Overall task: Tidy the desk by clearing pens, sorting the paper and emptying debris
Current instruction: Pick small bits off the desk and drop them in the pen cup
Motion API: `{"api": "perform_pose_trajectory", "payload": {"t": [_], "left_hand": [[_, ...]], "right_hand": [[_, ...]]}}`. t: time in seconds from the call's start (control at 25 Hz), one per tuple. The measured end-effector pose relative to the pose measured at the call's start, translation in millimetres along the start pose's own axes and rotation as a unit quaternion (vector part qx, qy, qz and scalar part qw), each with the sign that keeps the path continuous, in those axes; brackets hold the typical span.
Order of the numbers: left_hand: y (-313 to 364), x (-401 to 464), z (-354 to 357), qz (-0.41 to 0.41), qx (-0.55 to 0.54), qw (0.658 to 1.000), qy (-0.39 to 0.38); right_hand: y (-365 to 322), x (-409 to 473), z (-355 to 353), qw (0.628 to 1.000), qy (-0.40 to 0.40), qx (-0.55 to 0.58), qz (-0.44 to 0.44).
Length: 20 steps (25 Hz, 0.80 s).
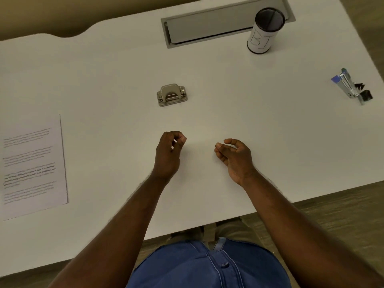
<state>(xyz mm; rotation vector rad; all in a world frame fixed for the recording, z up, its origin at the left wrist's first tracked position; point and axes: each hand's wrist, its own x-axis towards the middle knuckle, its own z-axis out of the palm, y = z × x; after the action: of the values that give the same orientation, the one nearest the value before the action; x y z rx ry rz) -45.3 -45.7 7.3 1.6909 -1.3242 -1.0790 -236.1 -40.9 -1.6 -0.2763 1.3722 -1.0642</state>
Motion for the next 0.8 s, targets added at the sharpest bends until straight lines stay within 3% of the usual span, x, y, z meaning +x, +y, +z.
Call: {"api": "perform_pose_trajectory", "payload": {"t": [0.24, 0.44, 0.64, 0.8], "left_hand": [[65.9, 49.1, 40.2, 0.041, -0.029, 0.999, -0.018], [134.9, 126.4, 93.4, 0.06, -0.039, 0.997, -0.038], [200.3, 226.1, 144.8, 0.124, 0.019, 0.992, -0.035], [218.0, 291.1, 185.0, 0.136, 0.056, 0.988, -0.044]], "right_hand": [[-82.0, 30.8, -0.4, 0.999, -0.002, 0.043, -0.014], [-181.6, 88.0, -10.1, 0.996, 0.025, 0.027, -0.087], [-275.9, 168.2, -7.2, 0.972, 0.067, -0.097, -0.203], [-314.6, 224.0, -2.8, 0.904, 0.1, -0.286, -0.302]]}}
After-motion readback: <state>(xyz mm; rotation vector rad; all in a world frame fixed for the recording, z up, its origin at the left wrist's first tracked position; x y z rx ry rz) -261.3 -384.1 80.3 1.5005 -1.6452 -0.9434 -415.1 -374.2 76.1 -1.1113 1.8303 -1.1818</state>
